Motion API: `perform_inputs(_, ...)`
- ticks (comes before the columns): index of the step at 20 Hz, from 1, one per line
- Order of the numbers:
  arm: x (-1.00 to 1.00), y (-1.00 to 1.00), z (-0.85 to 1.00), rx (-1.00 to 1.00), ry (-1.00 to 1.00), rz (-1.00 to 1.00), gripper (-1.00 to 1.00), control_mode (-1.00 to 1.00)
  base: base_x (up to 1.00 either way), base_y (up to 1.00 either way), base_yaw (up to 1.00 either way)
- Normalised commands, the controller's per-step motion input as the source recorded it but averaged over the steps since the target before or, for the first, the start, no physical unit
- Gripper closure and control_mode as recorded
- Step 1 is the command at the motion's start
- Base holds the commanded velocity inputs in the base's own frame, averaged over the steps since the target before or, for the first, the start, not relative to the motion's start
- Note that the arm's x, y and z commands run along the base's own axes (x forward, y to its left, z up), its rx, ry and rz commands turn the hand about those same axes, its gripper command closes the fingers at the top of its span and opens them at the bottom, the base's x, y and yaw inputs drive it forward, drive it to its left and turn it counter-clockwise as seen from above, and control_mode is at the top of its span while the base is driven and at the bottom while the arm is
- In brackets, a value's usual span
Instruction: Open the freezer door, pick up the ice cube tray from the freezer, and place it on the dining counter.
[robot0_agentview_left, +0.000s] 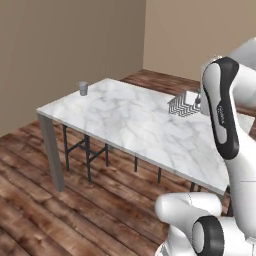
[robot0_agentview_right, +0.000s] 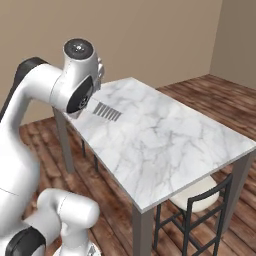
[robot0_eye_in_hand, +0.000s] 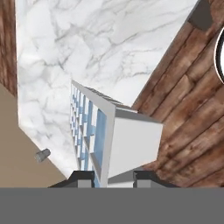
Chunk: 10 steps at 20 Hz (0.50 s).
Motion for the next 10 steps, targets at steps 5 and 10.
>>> perform_inputs(5, 1.0, -0.3, -0.44, 0.1, 0.0, -0.19, 1.0, -1.0, 0.0, 0.0, 0.0)
perform_inputs(10, 1.0, -0.32, -0.52, 0.06, 0.0, -0.19, 1.0, -1.0, 0.0, 0.0, 0.0)
